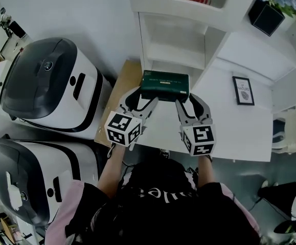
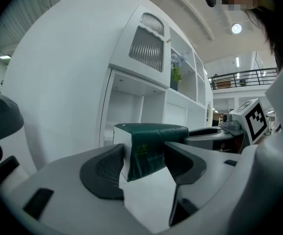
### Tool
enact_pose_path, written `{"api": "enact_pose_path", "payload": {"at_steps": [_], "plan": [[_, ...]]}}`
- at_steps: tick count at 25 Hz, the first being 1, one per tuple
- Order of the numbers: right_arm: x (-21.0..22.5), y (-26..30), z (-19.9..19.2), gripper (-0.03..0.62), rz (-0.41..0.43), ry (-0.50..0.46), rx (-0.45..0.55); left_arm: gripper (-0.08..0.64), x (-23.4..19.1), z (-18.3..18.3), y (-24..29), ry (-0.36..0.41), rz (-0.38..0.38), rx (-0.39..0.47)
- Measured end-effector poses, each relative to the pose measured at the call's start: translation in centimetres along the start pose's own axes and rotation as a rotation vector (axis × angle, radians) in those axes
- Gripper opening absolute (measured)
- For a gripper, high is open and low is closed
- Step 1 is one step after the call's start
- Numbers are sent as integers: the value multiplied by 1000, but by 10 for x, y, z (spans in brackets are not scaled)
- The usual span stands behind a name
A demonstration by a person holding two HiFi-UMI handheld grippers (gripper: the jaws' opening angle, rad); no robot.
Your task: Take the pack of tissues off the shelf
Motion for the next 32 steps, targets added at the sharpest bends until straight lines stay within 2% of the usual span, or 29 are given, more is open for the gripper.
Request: {"api": "enact_pose_path", "payload": {"at_steps": [17, 26, 32], "plan": [[-108, -85, -37, 195, -3, -1, -53, 253, 37, -56, -130, -62, -22, 23], [-128, -132, -54, 195, -50, 9, -63, 250, 68, -71, -160, -90, -67, 33], [-118, -168, -61, 195, -101, 27, -44, 250, 100, -66, -157, -62, -114, 33]]}}
Point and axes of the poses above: the fingertips, and each gripper's own axes: y forward along the fingers, x to its right, z out of its top, the point moved 7 cm from there along -y, backward along the fingers, and after that the axes turned 5 degrees about -x, right-handed, at the moved point
